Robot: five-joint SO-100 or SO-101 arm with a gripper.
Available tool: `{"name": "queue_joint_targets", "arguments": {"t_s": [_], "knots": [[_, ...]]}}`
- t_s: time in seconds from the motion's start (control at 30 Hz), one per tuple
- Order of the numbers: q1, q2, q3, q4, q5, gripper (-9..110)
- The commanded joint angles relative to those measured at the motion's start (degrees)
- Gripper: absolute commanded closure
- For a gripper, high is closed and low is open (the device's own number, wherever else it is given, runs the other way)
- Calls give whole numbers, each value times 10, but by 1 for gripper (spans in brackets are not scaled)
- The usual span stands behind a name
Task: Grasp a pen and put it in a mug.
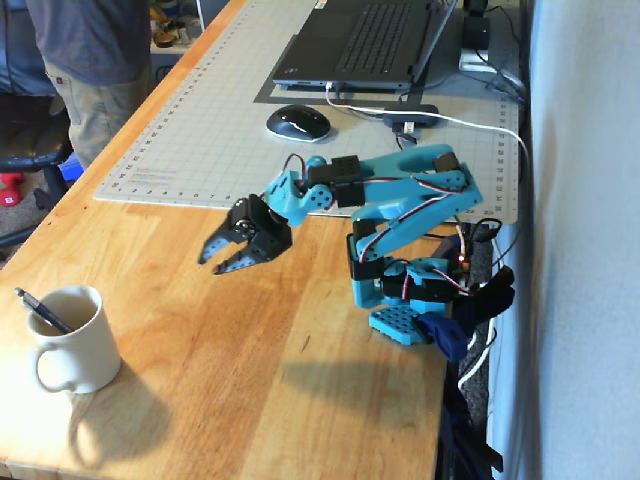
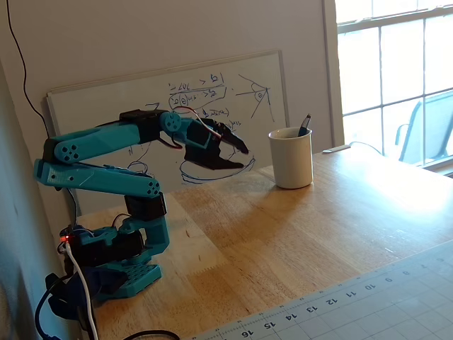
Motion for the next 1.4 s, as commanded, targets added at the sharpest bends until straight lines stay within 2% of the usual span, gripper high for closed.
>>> {"name": "queue_joint_targets", "arguments": {"t_s": [0.0,0.47,0.63,0.83,1.0,1.37], "knots": [[31,48,25,-8,4,96],[44,160,191,1,3,98],[43,207,186,107,-5,98],[46,314,188,263,-84,98],[47,360,188,364,-96,98],[112,359,191,359,-97,98]]}}
